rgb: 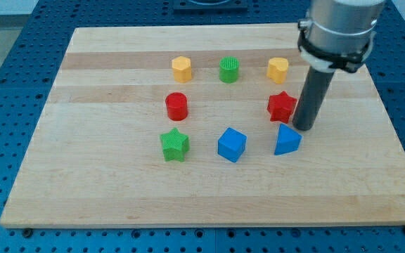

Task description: Place the blue triangle close to the blue cube

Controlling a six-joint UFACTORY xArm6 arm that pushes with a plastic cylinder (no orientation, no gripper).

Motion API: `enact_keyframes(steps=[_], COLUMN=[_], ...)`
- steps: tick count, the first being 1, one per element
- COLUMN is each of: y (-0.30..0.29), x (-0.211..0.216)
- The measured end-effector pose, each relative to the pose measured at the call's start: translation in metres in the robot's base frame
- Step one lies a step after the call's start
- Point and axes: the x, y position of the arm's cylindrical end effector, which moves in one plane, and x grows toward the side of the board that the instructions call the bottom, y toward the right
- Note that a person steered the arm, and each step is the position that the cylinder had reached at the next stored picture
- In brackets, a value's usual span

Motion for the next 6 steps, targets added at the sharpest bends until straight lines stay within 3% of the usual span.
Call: enact_keyframes(steps=[3,6], y=[-0.011,0.058], x=[0.017,-0.006])
